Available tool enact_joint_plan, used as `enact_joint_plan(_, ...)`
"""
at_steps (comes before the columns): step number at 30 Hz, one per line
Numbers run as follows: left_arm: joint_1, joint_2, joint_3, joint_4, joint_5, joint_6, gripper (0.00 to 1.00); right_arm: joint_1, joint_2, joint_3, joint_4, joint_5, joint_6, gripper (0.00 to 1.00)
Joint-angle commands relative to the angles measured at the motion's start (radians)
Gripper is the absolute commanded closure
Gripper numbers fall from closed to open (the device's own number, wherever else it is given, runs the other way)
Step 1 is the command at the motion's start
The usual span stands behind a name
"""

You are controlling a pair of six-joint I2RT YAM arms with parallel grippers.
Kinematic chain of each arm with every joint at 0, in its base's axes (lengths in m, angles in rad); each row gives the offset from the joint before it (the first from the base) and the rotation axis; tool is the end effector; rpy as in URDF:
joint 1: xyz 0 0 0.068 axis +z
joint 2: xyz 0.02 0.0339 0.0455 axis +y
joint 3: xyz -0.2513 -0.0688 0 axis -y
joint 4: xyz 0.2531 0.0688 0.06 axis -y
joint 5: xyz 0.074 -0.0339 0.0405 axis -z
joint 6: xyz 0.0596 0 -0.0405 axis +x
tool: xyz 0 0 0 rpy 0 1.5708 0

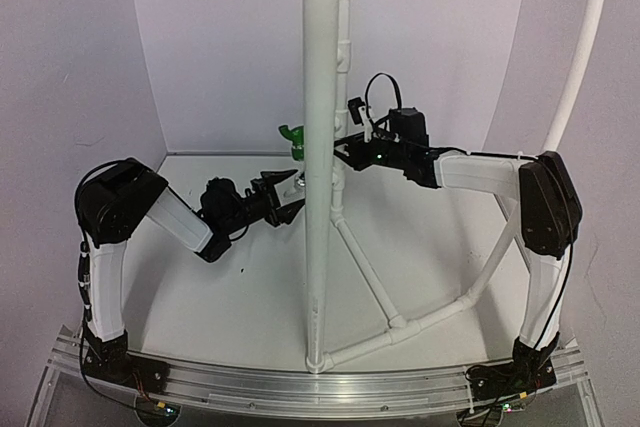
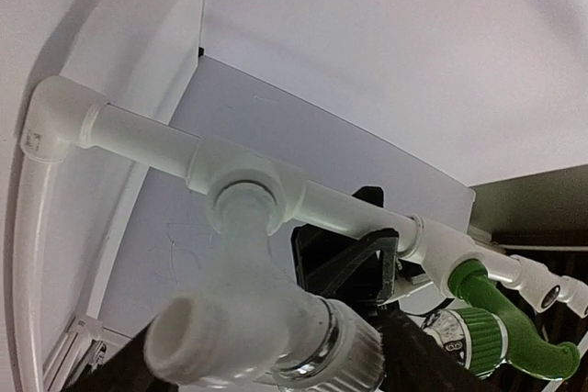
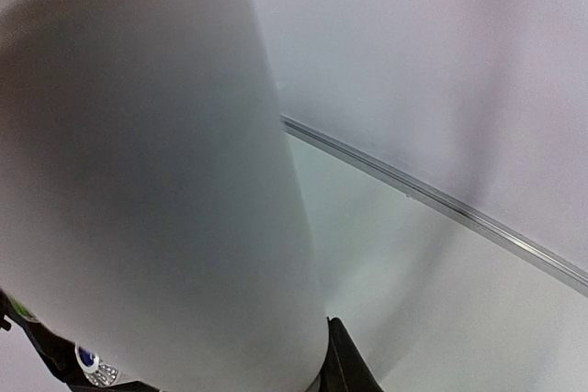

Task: Install the water faucets

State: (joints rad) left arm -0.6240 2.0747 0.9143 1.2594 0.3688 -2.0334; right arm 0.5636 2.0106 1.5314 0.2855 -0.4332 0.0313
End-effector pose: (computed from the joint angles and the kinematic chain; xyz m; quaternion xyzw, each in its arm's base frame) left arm 0.3334 -0.2665 0.1382 -0.3239 0.5907 -0.7369 0.0552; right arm 0.4135 0.2909 0.2528 -0.3301 0.6917 0.3405 0.5447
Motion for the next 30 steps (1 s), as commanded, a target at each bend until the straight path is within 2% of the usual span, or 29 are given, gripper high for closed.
enact_joint_plan(1, 0.01, -0.057, -0.021, 0.007, -0.018, -0.232, 0.12, 0.022, 0.016, -0.002, -0.062, -0.097, 0.12, 1.0)
enact_joint_plan(3, 0.012, -0.079, -0.041, -0.022, -0.031, -0.209, 0.03, 0.022, 0.016, 0.0, -0.063, -0.1, 0.119, 1.0)
enact_joint_plan(4, 0.017, -0.097, -0.049, -0.046, -0.032, -0.19, 0.01, 0.022, 0.014, 0.0, -0.063, -0.1, 0.119, 0.96)
enact_joint_plan(10, 0.069, -0.268, -0.111, -0.296, -0.033, -0.005, 0.0, 0.022, -0.002, -0.003, -0.062, -0.097, 0.121, 0.72)
enact_joint_plan(15, 0.119, -0.432, -0.097, -0.658, -0.022, 0.216, 0.0, 0.022, -0.028, -0.012, -0.061, -0.079, 0.124, 0.42)
enact_joint_plan(20, 0.158, -0.545, 0.043, -1.096, -0.053, 0.508, 0.0, 0.022, -0.077, -0.043, -0.062, -0.038, 0.124, 0.15)
enact_joint_plan(24, 0.169, -0.572, 0.206, -1.435, -0.127, 0.73, 0.0, 0.022, -0.13, -0.082, -0.062, 0.011, 0.119, 0.06)
enact_joint_plan(30, 0.196, -0.551, 0.396, -1.716, -0.194, 0.948, 0.0, 0.021, -0.248, -0.195, -0.062, 0.066, 0.125, 0.02)
